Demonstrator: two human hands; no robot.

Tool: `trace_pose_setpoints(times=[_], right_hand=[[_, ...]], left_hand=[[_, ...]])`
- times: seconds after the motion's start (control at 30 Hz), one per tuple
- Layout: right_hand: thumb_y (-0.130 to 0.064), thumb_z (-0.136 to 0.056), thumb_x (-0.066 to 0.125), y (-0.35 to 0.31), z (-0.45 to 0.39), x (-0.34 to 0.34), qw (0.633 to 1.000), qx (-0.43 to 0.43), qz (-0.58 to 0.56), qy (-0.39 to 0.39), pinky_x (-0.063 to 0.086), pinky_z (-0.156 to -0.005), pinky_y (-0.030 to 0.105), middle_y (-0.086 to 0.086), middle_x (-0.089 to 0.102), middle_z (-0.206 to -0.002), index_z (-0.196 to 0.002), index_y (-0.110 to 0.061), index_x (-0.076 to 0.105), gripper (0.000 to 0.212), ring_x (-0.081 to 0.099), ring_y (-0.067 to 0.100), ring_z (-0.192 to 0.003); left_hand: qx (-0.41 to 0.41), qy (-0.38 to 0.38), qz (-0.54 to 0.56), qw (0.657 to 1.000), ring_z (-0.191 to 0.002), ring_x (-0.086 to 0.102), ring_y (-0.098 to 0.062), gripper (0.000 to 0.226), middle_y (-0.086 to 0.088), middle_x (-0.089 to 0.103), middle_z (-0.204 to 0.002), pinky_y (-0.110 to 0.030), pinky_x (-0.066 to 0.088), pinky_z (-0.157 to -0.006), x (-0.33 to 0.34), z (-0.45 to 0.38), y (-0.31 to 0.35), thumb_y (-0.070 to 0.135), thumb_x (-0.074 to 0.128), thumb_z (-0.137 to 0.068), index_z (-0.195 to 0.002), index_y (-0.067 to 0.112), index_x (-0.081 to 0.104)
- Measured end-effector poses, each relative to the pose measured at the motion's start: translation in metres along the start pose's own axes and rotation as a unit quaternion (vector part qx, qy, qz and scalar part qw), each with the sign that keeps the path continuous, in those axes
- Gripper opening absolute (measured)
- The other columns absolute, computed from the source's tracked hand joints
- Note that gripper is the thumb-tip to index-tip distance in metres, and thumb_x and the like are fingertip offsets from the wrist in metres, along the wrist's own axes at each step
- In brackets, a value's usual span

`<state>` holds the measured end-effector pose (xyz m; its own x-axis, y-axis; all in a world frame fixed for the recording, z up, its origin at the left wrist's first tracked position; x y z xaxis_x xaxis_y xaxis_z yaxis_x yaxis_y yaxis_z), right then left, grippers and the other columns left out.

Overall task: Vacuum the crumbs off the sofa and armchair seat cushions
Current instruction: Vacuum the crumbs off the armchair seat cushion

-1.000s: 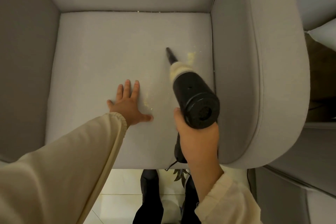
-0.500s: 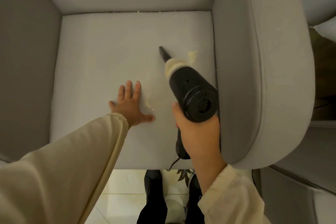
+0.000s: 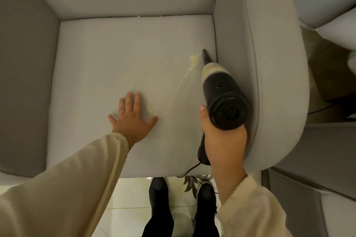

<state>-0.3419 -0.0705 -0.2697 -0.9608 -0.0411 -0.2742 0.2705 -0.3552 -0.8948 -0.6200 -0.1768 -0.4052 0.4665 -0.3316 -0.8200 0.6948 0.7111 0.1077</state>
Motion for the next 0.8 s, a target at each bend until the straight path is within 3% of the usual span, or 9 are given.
trace_pose_setpoints(times=[0.1,0.2,0.37,0.47,0.57,0.67,0.73,0.8], right_hand=[[-0.037,-0.083,0.084,0.013,0.013,0.010,0.998,0.017,0.037,-0.050,0.061,-0.080,0.028,-0.002,0.075,-0.085,-0.102,-0.025,0.071,0.026,0.071,0.008,-0.079],[-0.039,-0.081,0.086,0.012,0.022,0.012,0.997,0.000,0.045,-0.063,0.061,-0.078,0.030,-0.007,0.074,-0.085,-0.098,-0.032,0.070,0.024,0.070,0.006,-0.079],[-0.043,-0.080,0.085,0.004,0.002,-0.003,1.000,-0.013,0.025,-0.009,0.057,-0.079,0.016,-0.009,0.074,-0.092,-0.104,-0.031,0.069,0.031,0.071,0.008,-0.091],[-0.054,-0.078,0.081,0.003,-0.013,-0.005,0.999,-0.012,0.037,-0.003,0.059,-0.090,0.024,-0.001,0.078,-0.098,-0.114,-0.017,0.074,0.052,0.073,0.013,-0.096],[-0.044,-0.081,0.085,0.011,-0.004,-0.002,0.999,0.000,0.043,-0.023,0.060,-0.079,0.024,-0.004,0.076,-0.088,-0.106,-0.022,0.073,0.035,0.072,0.009,-0.084],[-0.035,-0.080,0.089,0.023,0.025,0.005,0.997,0.019,0.041,-0.066,0.054,-0.062,0.012,-0.007,0.072,-0.078,-0.094,-0.030,0.070,0.025,0.070,0.002,-0.072],[-0.037,-0.078,0.090,0.026,0.042,0.003,0.997,0.018,0.036,-0.063,0.051,-0.061,0.007,-0.010,0.071,-0.075,-0.089,-0.035,0.066,0.026,0.068,-0.001,-0.072],[-0.042,-0.076,0.088,0.021,0.047,-0.002,0.999,0.010,0.012,-0.042,0.053,-0.066,0.009,-0.009,0.073,-0.082,-0.096,-0.035,0.067,0.030,0.069,0.001,-0.078]], left_hand=[[-0.009,-0.010,-0.002,1.000,-0.159,-0.016,-0.019,0.102,0.008,-0.021,-0.172,-0.071,0.009,-0.121,0.009,0.008,-0.003,0.083,0.036,-0.091,-0.164,0.032,-0.013],[-0.014,-0.019,-0.007,1.000,-0.159,-0.015,-0.018,0.103,0.009,-0.022,-0.171,-0.072,0.011,-0.120,0.021,0.017,-0.009,0.082,0.036,-0.091,-0.164,0.030,-0.015],[-0.013,-0.029,-0.020,0.999,-0.159,-0.015,-0.017,0.104,0.011,-0.024,-0.171,-0.069,0.019,-0.118,0.035,0.021,-0.015,0.083,0.033,-0.090,-0.163,0.029,-0.017],[-0.017,-0.030,-0.020,0.999,-0.159,-0.017,-0.018,0.102,0.011,-0.025,-0.170,-0.070,0.017,-0.118,0.038,0.020,-0.016,0.083,0.030,-0.091,-0.163,0.029,-0.017],[-0.019,-0.031,-0.024,0.999,-0.158,-0.018,-0.018,0.102,0.011,-0.026,-0.170,-0.070,0.015,-0.119,0.042,0.019,-0.016,0.084,0.029,-0.091,-0.163,0.029,-0.019],[-0.020,-0.034,-0.025,0.999,-0.158,-0.018,-0.018,0.104,0.011,-0.026,-0.170,-0.070,0.015,-0.119,0.042,0.020,-0.017,0.085,0.029,-0.090,-0.163,0.029,-0.019],[-0.019,-0.037,-0.025,0.999,-0.159,-0.017,-0.018,0.105,0.011,-0.026,-0.170,-0.069,0.016,-0.119,0.041,0.019,-0.017,0.087,0.028,-0.089,-0.163,0.029,-0.019],[-0.019,-0.044,-0.026,0.998,-0.158,-0.017,-0.017,0.106,0.012,-0.026,-0.170,-0.069,0.017,-0.119,0.039,0.019,-0.017,0.088,0.028,-0.088,-0.163,0.030,-0.019]])
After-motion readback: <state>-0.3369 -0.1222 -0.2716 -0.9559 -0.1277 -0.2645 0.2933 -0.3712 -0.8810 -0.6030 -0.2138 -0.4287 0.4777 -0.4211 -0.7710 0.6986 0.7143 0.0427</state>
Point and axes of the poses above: each hand's wrist, its own z-axis away from the middle knuckle, its own x-axis out of the palm, y = z × x, the point moved 10 cm from there along -z, towards the middle knuckle
